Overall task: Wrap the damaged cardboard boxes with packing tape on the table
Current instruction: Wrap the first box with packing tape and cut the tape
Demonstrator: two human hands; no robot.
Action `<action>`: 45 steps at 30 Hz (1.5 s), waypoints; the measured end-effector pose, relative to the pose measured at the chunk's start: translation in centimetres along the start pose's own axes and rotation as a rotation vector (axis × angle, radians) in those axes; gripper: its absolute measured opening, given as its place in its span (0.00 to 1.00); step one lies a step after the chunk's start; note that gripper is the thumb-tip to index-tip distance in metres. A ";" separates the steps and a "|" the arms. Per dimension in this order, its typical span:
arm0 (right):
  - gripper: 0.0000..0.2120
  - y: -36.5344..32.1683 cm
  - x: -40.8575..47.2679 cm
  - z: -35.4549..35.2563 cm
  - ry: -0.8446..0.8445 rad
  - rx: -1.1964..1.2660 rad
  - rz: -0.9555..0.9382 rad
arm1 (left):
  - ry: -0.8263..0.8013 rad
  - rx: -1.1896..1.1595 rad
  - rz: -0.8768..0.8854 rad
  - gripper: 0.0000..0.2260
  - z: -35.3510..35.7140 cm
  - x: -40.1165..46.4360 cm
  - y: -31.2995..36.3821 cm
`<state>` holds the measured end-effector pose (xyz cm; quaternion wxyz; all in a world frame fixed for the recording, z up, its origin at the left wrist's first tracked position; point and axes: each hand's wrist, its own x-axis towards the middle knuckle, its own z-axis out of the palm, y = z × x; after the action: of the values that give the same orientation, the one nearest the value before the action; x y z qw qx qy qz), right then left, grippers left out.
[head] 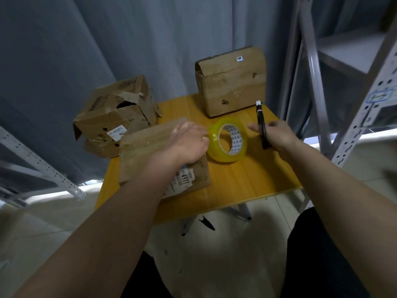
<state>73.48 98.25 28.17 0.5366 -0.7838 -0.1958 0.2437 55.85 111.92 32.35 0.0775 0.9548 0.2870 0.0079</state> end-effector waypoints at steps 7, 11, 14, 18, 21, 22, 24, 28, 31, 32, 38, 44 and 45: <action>0.13 0.8 -2.0 2.4 -0.094 -0.168 0.212 | -0.012 -0.035 -0.025 0.21 0.0 -0.1 0.1; 0.17 2.0 -2.8 4.3 -0.125 0.345 0.355 | -0.008 -0.045 -0.006 0.22 0.2 0.0 -0.2; 0.12 1.8 -2.7 5.7 -0.116 0.438 0.367 | -0.027 -0.025 0.016 0.22 0.3 0.2 -0.4; 0.09 1.1 -2.3 6.7 -0.078 0.419 0.368 | -0.048 -0.024 0.002 0.23 0.3 0.5 -0.4; 0.07 1.0 -2.8 6.7 -0.041 0.383 0.323 | -0.044 -0.022 -0.007 0.24 0.3 0.4 -0.3; 0.08 1.1 -3.0 6.6 -0.023 0.384 0.290 | -0.039 -0.018 -0.008 0.24 0.3 0.4 -0.3; 0.09 1.1 -3.7 6.4 0.005 0.426 0.177 | -0.034 -0.005 -0.005 0.25 0.3 0.3 -0.3; 0.13 0.1 -5.3 5.5 -0.171 0.473 -0.093 | -0.048 -0.231 0.015 0.36 -1.3 -0.3 -0.4; 0.27 -0.6 -6.0 4.9 -0.429 0.347 -0.089 | -0.155 -0.298 -0.017 0.54 -3.2 -0.7 -1.8; 0.30 -0.6 -6.2 4.9 -0.506 0.302 -0.067 | -0.207 -0.213 -0.024 0.59 -3.4 -0.9 -2.3; 0.39 -0.2 -7.4 4.9 -0.835 0.218 0.069 | -0.134 0.069 -0.056 0.60 -0.7 -1.1 -3.2; 0.42 1.0 -7.9 2.9 -1.000 0.142 0.092 | -0.132 0.062 -0.067 0.60 -0.7 -1.1 -3.2; 0.43 1.3 -7.9 2.5 -1.026 0.143 0.095 | -0.134 0.061 -0.067 0.59 -0.8 -1.2 -3.1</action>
<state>65.65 95.17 27.56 0.4120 -0.5330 -0.3808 0.6334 53.12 113.97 32.70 0.0676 0.9450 0.3128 -0.0673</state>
